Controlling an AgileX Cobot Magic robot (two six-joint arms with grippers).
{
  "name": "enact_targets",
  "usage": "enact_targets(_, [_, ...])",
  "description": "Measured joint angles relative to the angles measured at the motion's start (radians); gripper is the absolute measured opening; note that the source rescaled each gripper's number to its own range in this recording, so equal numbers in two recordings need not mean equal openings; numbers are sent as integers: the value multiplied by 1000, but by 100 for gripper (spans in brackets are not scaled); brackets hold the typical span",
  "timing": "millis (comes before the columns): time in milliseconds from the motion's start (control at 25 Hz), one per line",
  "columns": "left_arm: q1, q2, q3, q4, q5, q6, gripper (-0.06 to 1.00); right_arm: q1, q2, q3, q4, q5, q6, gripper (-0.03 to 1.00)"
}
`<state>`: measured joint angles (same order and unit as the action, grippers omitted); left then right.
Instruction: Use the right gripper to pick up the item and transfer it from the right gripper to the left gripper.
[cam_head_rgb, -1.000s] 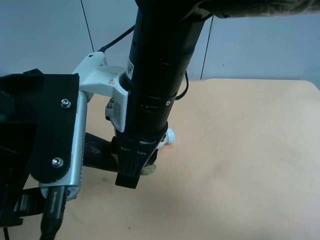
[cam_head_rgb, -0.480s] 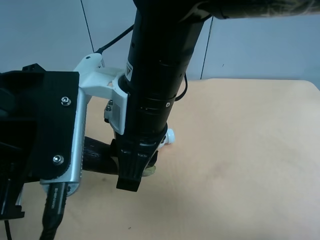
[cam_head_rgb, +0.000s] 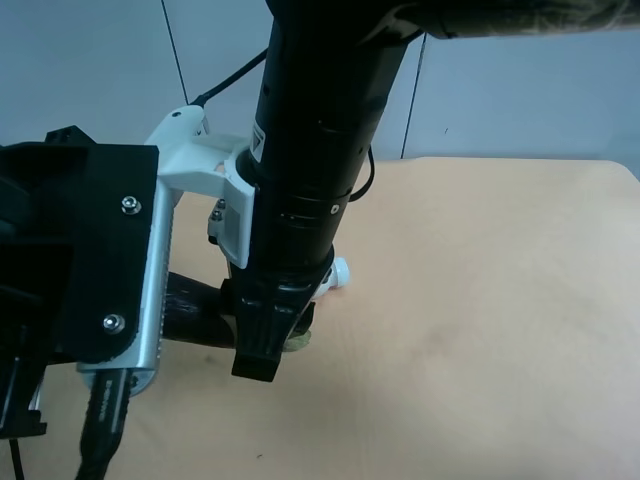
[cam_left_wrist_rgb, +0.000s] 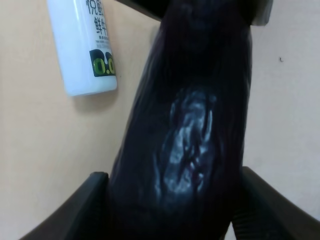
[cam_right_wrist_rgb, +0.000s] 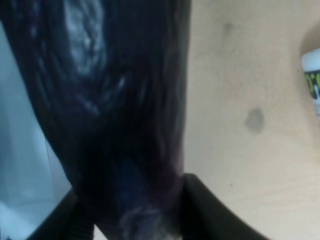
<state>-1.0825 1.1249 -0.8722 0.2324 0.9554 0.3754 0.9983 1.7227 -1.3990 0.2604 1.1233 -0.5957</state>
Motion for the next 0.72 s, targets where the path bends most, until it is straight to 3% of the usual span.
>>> enact_targets(120, [0,0,0,-21,-10,2,1,0,0,0,0,-46,6,66])
enact_targets(160, [0,0,0,-22,-10,3,1,0,0,0,0,-61,6,80])
enact_targets(240, [0,0,0,-22,-10,3,1,0,0,0,0,-74,7,93])
enact_targets(480, [0,0,0,-23,-10,3,1,0,-6,0,0,-63,9,100])
enact_targets(720, [0,0,0,-23,-19,3,1,0,-69,0,-1,47,50,100])
